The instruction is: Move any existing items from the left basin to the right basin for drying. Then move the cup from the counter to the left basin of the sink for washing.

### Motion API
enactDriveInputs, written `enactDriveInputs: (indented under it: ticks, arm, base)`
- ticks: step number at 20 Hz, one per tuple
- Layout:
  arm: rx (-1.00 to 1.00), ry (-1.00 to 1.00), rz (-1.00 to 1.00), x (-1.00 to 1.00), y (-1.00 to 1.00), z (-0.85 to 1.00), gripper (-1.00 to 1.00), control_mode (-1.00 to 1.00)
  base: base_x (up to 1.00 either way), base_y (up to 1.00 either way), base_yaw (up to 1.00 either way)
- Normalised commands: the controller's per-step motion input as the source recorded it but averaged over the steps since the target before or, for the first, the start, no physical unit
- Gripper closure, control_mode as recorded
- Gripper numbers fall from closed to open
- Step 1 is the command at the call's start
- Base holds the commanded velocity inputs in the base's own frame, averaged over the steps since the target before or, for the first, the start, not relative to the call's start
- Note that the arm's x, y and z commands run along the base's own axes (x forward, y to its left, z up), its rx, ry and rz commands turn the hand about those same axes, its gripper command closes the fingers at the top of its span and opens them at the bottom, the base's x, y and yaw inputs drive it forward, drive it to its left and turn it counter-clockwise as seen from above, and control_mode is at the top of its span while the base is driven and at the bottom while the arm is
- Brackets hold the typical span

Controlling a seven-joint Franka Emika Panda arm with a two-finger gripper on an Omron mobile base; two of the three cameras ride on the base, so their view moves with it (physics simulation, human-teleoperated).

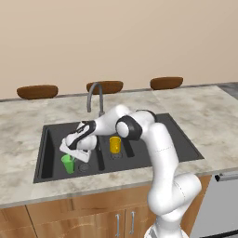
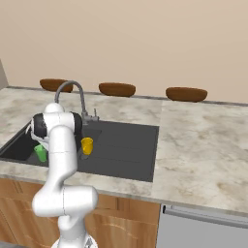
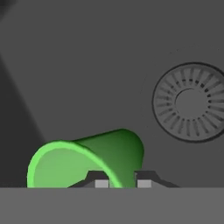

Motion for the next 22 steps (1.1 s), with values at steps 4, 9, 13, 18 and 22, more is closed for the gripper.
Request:
enactDriveInputs:
  ticks: [4,9,13,18,22]
  arm:
    - [0.0,-0.02,0.0,0.01,-0.03,-0.07,-1.0,-1.0]
    - [0.0,-0.03,0.0,-0.06,-0.09,0.2,-1.0,-1.0]
    - [0.03,0.0,0.0,-0.09,-0.17,0.49,-1.0,-1.0]
    - [0.01,-0.04,0.0,-0.21,-0.16,0.69,-1.0,-1.0]
    - [0.0,-0.02,-0.02,-0.52,-0.03,0.84,-1.0,-1.0]
  base:
    - [0.0,0.0,0.0]
    - [0.0,0.0,0.0]
    - [0.0,0.0,0.0]
    - [0.0,0.0,0.0]
    - [0.0,0.0,0.0]
